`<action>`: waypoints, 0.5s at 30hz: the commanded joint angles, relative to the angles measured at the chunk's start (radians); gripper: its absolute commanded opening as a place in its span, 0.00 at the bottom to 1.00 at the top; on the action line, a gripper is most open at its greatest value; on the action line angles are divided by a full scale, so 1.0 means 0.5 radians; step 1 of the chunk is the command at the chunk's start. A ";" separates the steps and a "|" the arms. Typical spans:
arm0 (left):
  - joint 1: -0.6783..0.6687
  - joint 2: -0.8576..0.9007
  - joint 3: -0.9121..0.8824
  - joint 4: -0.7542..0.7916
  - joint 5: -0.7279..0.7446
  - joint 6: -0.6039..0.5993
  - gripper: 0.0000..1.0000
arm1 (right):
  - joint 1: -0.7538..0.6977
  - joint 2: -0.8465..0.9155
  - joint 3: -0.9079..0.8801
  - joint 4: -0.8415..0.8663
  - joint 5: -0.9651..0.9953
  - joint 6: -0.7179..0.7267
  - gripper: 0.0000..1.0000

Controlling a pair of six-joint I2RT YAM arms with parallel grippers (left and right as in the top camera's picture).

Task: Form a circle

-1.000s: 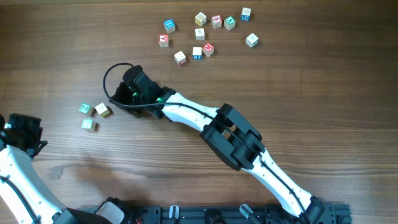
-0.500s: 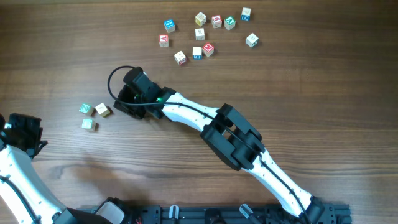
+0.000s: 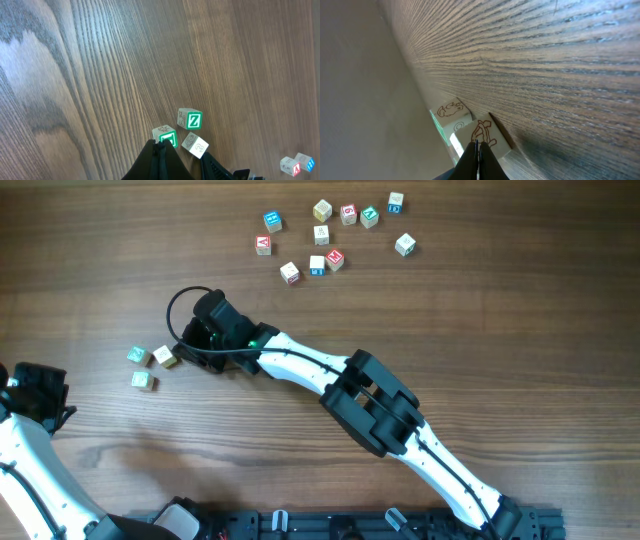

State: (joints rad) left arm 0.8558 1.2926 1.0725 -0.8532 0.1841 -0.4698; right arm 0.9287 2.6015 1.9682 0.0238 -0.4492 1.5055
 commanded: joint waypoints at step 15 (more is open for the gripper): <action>0.008 0.009 0.014 -0.002 0.018 -0.019 0.05 | 0.030 0.052 0.035 0.076 -0.076 0.094 0.04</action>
State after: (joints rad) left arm 0.8558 1.2926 1.0725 -0.8532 0.1841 -0.4698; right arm 0.9382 2.6015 1.9682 0.0479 -0.4679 1.5440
